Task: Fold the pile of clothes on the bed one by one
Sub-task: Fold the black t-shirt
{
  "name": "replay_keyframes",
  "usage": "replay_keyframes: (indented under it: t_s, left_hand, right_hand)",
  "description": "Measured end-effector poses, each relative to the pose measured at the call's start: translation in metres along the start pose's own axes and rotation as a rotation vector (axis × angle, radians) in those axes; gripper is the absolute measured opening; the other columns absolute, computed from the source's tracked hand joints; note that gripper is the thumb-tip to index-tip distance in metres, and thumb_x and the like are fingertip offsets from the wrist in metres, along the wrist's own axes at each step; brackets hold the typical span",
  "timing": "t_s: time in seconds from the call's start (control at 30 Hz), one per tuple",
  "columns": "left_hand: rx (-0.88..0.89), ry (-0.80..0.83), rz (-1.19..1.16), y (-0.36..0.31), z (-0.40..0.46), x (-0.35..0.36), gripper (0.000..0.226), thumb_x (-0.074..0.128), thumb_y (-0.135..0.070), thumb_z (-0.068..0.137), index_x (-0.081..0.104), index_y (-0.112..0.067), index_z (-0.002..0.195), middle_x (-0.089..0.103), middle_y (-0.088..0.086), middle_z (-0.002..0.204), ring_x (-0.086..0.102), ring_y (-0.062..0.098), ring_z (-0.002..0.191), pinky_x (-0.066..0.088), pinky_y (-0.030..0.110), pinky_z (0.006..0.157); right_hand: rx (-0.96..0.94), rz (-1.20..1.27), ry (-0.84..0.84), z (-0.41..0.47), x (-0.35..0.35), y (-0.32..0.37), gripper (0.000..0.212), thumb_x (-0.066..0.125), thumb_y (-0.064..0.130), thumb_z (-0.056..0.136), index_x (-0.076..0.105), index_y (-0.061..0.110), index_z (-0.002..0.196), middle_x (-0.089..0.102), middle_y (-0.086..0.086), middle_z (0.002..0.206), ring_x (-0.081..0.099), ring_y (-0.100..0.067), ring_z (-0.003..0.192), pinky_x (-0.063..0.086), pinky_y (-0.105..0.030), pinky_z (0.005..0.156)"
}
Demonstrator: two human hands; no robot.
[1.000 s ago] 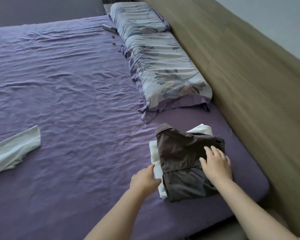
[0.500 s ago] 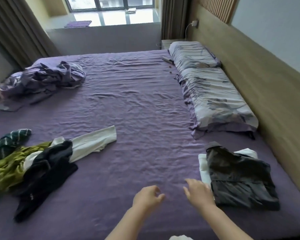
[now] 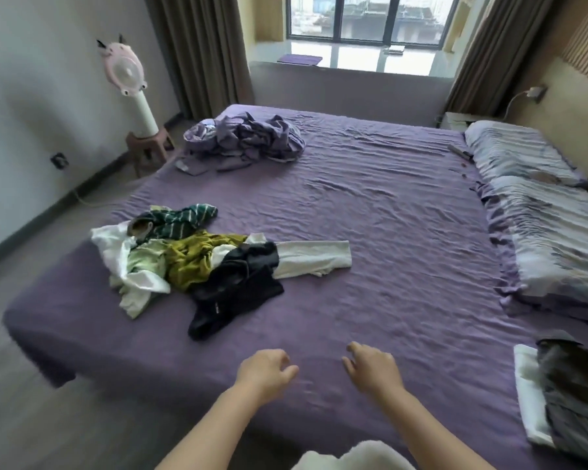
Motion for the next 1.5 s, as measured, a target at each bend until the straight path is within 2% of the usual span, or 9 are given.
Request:
replay_keyframes:
  t_s: [0.27,0.53,0.7,0.83,1.0,1.17,1.3,1.4,1.5]
  left_hand:
    - [-0.167,-0.031,-0.087,0.108,-0.018,-0.04,0.038,0.05,-0.055,0.086,0.061,-0.03,0.112,0.063,-0.008,0.117,0.058,0.015,0.106,0.046,0.028,0.09]
    - [-0.304,-0.007,-0.239,0.136,0.011,-0.056,0.035,0.051,-0.055,0.085,0.061,-0.033,0.11,0.064,-0.013,0.112,0.059,0.011,0.103,0.043,0.023,0.083]
    - [-0.338,-0.027,-0.278,0.153,0.043,-0.076,0.034,0.052,-0.054,0.086,0.062,-0.033,0.112,0.064,-0.014,0.111,0.059,0.009,0.102,0.043,0.021,0.081]
    - [-0.323,-0.01,-0.275,0.172,0.075,-0.097,0.034,0.052,-0.053,0.087,0.062,-0.034,0.114,0.064,-0.015,0.11,0.059,0.007,0.102,0.044,0.022,0.081]
    - [-0.273,0.009,-0.252,0.2,0.154,-0.13,0.032,0.053,-0.05,0.088,0.062,-0.034,0.114,0.064,-0.014,0.108,0.059,0.009,0.101,0.046,0.024,0.081]
    - [-0.172,0.07,-0.223,0.217,0.234,-0.141,0.034,0.052,-0.045,0.091,0.06,-0.03,0.121,0.062,-0.011,0.12,0.057,0.009,0.11,0.045,0.025,0.087]
    - [-0.106,0.106,-0.197,0.227,0.292,-0.136,0.038,0.05,-0.036,0.094,0.055,-0.024,0.13,0.056,-0.005,0.132,0.051,0.014,0.122,0.043,0.029,0.098]
    - [-0.078,0.076,-0.198,0.229,0.326,-0.129,0.04,0.052,-0.028,0.095,0.051,-0.023,0.134,0.052,-0.002,0.138,0.046,0.016,0.127,0.039,0.03,0.105]
    - [-0.038,0.067,-0.155,0.227,0.351,-0.116,0.05,0.052,-0.022,0.095,0.038,-0.023,0.143,0.044,-0.002,0.143,0.041,0.02,0.129,0.038,0.032,0.105]
  right_hand:
    - [-0.147,-0.002,0.05,0.03,0.005,0.108,0.035,0.037,0.042,0.096,0.049,0.025,0.124,0.061,0.001,0.122,0.053,-0.021,0.117,0.038,-0.032,0.091]
    - [-0.224,0.016,0.103,0.092,0.0,0.148,0.031,0.037,0.038,0.096,0.05,0.02,0.119,0.06,0.001,0.12,0.054,-0.023,0.113,0.038,-0.031,0.088]
    - [-0.255,0.014,0.148,0.141,0.002,0.16,0.033,0.037,0.038,0.097,0.048,0.021,0.122,0.059,0.002,0.122,0.053,-0.021,0.114,0.037,-0.031,0.089]
    - [-0.204,0.052,0.185,0.18,-0.003,0.17,0.035,0.037,0.035,0.096,0.041,0.019,0.128,0.058,-0.001,0.124,0.052,-0.024,0.116,0.037,-0.032,0.088]
    - [-0.081,0.131,0.199,0.238,0.0,0.183,0.048,0.04,0.032,0.095,0.029,0.026,0.141,0.053,0.002,0.131,0.05,-0.021,0.119,0.038,-0.033,0.09]
    - [0.089,0.243,0.278,0.281,0.026,0.196,0.054,0.043,0.038,0.095,0.026,0.023,0.144,0.05,0.001,0.133,0.048,-0.019,0.122,0.043,-0.033,0.091]
    - [0.157,0.334,0.308,0.315,0.052,0.213,0.056,0.047,0.038,0.094,0.028,0.022,0.143,0.046,0.0,0.137,0.046,-0.019,0.125,0.044,-0.034,0.094]
    - [0.217,0.437,0.302,0.333,0.071,0.222,0.052,0.051,0.037,0.092,0.034,0.021,0.139,0.049,-0.002,0.132,0.049,-0.02,0.12,0.043,-0.032,0.09]
    - [0.274,0.535,0.297,0.343,0.096,0.229,0.052,0.056,0.033,0.091,0.036,0.018,0.137,0.053,-0.003,0.128,0.051,-0.02,0.117,0.042,-0.029,0.088]
Point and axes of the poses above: each hand's wrist, its own z-axis towards the middle knuckle, its own x-axis out of the palm, y = z × x, the point moved 9 cm from there along z, towards the middle knuckle
